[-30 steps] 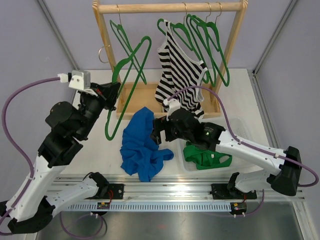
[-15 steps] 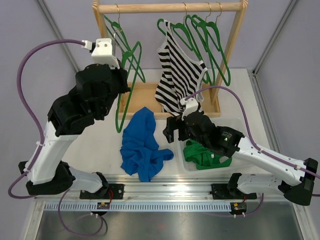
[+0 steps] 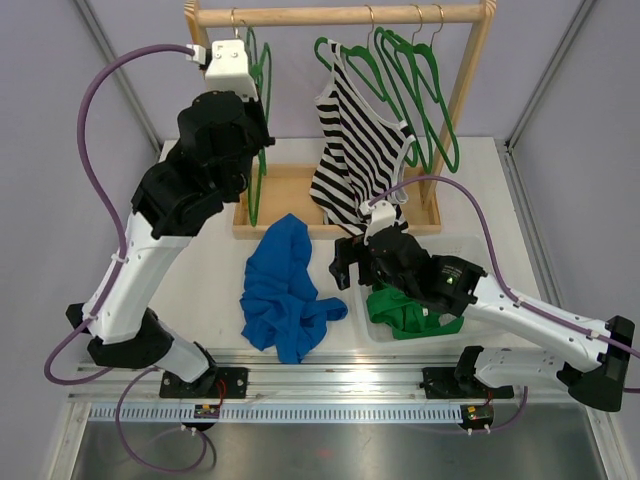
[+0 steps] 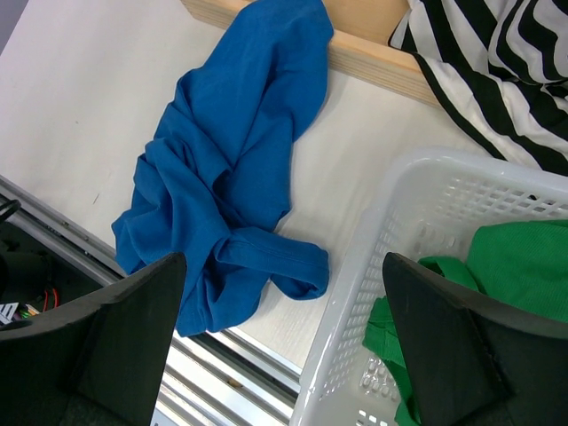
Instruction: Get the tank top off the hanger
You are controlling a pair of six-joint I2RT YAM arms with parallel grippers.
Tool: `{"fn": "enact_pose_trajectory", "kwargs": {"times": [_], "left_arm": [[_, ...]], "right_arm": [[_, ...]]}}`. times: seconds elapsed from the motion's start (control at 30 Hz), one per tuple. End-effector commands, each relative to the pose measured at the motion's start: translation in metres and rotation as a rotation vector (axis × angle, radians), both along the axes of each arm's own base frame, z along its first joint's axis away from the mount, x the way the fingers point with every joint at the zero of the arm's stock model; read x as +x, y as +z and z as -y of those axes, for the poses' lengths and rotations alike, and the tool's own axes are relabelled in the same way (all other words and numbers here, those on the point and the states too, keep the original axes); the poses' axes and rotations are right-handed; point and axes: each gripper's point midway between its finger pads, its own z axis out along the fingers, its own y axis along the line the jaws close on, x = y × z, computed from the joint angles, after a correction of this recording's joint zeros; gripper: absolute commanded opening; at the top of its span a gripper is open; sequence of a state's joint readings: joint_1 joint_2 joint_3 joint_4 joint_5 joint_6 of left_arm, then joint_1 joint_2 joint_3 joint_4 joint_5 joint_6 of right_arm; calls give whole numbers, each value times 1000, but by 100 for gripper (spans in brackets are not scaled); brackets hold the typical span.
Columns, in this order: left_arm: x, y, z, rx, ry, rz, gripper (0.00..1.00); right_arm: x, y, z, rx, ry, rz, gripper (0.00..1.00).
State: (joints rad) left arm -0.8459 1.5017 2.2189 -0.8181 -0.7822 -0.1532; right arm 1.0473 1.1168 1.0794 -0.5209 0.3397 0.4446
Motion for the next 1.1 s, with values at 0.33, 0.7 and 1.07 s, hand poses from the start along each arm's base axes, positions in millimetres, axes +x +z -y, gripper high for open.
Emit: {"fn": "enact_pose_trajectory", "kwargs": {"times": [0.33, 0.7, 1.07], "left_arm": [[97, 47, -1, -147, -73, 200, 0], [136, 2, 5, -127, -110, 101, 0], [133, -23, -1, -65, -94, -15, 0]], "right_arm": [[-6, 9, 6, 46, 11, 26, 100], [-10, 1, -9, 68, 87, 34, 99], [-6, -18, -43, 36, 169, -12, 99]]}}
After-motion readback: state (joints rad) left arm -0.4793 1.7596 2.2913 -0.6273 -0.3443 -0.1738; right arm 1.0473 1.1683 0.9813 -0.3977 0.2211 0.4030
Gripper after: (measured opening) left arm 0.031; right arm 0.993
